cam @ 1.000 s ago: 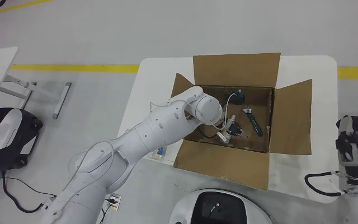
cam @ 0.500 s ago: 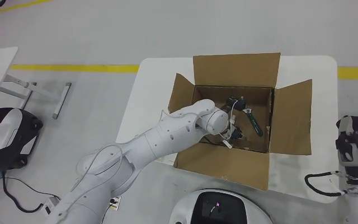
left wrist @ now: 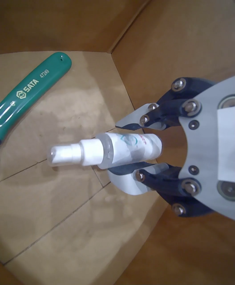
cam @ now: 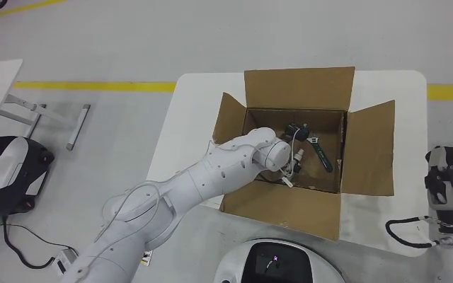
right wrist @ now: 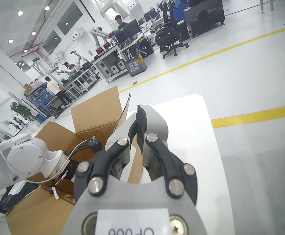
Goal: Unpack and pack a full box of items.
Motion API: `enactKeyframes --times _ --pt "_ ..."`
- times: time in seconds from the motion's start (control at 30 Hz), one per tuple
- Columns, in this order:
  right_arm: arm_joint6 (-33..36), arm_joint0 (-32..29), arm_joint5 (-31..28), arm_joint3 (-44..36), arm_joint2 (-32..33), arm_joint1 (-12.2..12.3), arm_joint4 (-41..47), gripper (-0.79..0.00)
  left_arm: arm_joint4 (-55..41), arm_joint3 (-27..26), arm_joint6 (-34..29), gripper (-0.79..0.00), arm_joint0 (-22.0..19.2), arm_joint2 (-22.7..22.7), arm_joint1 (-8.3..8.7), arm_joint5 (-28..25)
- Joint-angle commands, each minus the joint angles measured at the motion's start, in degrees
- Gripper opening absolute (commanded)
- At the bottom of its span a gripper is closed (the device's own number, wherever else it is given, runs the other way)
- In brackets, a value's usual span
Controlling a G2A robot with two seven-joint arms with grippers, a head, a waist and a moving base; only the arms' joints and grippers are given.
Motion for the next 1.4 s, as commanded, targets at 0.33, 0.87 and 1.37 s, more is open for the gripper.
enactKeyframes --times 0.33,0.87,1.37 --pt "0.0 0.0 0.0 0.0 0.0 0.0 0.0 -0.785 2.42 2.1 -0.54 -0.431 -0.24 -0.26 -1.67 0.08" --pt "0.0 0.0 0.0 0.0 0.0 0.0 0.0 -0.785 3.76 4.17 -1.56 -0.785 0.08 -1.69 -3.37 -0.15" --pt "0.0 0.0 0.0 0.0 0.0 0.0 0.0 0.0 3.53 -10.81 -7.17 -0.785 2.75 -13.39 0.18 -1.62"
